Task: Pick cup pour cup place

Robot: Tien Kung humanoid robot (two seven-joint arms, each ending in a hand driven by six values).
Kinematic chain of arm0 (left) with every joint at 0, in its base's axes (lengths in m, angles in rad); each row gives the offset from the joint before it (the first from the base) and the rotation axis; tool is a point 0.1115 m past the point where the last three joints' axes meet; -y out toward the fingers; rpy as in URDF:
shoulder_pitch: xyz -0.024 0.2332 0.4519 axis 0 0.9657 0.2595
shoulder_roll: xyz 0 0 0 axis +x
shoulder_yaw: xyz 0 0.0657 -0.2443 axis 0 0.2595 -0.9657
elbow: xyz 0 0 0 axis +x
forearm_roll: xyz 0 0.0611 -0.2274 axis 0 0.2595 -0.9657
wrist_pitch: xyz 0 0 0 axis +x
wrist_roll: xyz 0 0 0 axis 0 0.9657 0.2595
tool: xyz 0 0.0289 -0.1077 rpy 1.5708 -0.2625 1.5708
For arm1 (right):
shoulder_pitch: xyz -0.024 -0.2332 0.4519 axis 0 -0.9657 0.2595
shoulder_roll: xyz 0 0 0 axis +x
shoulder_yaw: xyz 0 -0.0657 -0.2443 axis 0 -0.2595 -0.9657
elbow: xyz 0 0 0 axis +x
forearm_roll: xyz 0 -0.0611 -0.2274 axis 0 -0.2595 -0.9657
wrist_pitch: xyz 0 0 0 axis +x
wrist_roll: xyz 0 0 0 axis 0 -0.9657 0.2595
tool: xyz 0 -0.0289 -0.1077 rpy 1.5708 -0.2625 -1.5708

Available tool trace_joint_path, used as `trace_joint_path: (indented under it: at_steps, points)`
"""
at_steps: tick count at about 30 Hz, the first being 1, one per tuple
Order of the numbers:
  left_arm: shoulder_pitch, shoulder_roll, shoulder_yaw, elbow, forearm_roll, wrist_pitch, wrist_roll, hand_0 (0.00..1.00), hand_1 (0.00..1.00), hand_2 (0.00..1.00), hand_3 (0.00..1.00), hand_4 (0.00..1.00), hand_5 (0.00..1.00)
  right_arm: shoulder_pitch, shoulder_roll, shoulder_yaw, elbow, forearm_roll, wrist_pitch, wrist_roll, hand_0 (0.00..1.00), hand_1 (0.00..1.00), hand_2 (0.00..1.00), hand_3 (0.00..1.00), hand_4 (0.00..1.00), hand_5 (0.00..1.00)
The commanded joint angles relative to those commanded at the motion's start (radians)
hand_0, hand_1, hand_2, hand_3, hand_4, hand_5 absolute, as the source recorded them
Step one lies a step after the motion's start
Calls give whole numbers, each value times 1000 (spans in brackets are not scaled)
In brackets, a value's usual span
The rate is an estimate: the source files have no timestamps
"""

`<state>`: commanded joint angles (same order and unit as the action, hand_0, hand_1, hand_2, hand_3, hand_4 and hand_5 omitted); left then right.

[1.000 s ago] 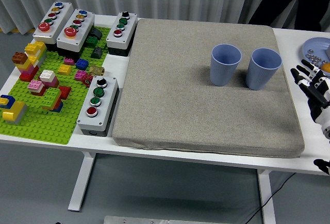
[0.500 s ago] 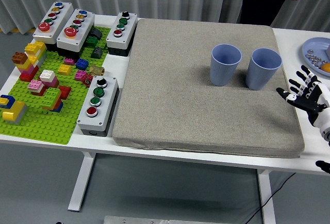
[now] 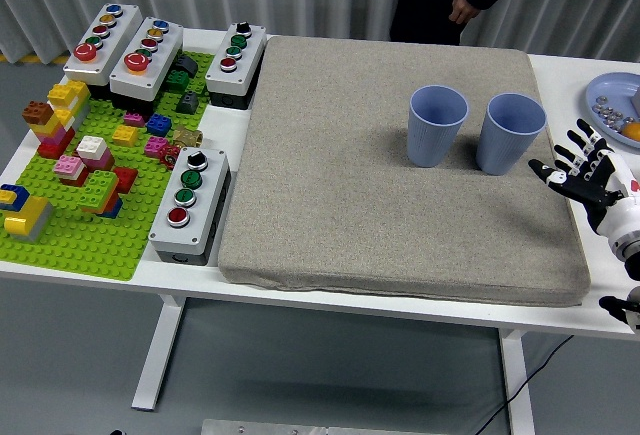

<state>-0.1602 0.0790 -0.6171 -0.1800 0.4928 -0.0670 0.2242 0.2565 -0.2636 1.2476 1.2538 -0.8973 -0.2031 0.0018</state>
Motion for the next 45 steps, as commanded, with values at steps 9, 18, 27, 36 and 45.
trace_joint_path:
  at_steps: [9,18,27,36,45]
  points:
    - [-2,-7,12,0,-8,-1,1,779,786,853,734,505,984,18,24,-18,-47,10,-6,29,926,890,971,978,860,127]
    - [-4,-8,26,0,-20,-2,0,780,785,852,733,504,985,20,37,-59,-98,-4,-24,83,931,887,960,964,864,141]
    - [-3,-7,36,0,-26,-2,0,780,785,852,732,505,986,40,44,-76,-116,5,-25,87,931,887,960,963,862,146]
    - [-3,-6,61,0,-48,-3,-4,780,785,853,732,504,987,62,50,-87,-140,9,-20,90,932,886,957,961,856,158]
    - [-4,-4,77,0,-63,-4,-7,781,785,853,732,504,986,104,55,-98,-173,8,-13,90,932,886,952,959,855,158]
